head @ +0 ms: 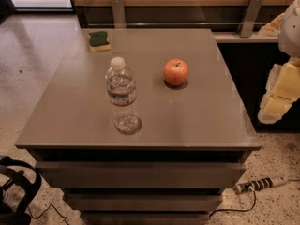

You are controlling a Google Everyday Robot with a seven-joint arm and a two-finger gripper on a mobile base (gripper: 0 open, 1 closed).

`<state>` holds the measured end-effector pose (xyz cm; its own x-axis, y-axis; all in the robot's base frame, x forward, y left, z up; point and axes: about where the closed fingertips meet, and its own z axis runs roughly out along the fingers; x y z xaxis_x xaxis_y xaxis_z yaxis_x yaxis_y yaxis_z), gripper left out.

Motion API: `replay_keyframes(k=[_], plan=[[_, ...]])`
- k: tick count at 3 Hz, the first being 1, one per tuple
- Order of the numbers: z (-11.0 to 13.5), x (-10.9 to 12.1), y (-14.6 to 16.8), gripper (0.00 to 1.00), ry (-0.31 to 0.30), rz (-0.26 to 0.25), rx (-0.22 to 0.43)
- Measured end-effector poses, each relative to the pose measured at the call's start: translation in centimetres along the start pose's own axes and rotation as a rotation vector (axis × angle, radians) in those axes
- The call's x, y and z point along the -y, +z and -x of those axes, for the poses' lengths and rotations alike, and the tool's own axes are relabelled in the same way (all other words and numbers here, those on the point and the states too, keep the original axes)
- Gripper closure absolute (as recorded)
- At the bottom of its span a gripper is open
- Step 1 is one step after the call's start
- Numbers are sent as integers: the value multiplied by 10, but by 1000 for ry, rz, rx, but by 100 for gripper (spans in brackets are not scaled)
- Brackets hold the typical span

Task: Move water bottle near sponge

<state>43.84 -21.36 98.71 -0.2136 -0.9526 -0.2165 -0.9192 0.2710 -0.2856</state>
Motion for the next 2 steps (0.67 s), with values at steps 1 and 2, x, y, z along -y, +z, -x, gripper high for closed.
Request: replay_keyframes(k=[1,2], plan=[[0,0,0,0,0,0,0],[-2,-5,6,0,5,5,80]])
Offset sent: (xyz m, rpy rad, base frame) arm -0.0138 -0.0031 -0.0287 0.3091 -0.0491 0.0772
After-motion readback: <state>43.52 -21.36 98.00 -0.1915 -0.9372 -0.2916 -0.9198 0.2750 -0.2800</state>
